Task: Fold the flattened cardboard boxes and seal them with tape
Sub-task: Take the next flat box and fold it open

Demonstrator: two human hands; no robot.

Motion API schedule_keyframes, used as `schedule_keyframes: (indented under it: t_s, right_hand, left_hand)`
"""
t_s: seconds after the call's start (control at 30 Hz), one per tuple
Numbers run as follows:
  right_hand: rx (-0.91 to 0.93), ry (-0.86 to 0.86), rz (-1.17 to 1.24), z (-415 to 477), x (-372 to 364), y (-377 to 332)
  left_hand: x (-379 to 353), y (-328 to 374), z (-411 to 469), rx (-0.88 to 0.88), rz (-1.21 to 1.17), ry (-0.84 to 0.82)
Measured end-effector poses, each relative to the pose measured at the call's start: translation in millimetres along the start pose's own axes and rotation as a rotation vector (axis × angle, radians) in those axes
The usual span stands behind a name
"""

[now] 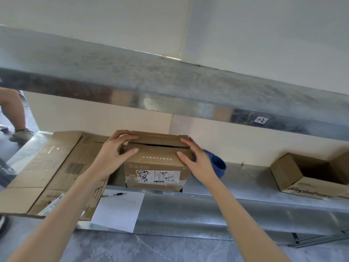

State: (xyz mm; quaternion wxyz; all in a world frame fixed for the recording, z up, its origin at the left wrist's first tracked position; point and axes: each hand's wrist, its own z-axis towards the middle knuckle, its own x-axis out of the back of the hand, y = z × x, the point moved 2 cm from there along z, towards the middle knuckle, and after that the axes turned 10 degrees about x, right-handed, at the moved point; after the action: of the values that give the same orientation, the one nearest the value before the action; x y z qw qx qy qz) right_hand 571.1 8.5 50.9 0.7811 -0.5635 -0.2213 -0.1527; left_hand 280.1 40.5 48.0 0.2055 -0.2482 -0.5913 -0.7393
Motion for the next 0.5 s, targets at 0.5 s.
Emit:
schedule_keyframes:
  t_s: [0.5]
  right_hand:
    - [-0.07,-0.018,-0.063,3.2,-5.4,15.7]
  left_hand:
    - [-25.7,-19.7,0.0,0.067,0.007,-0.023]
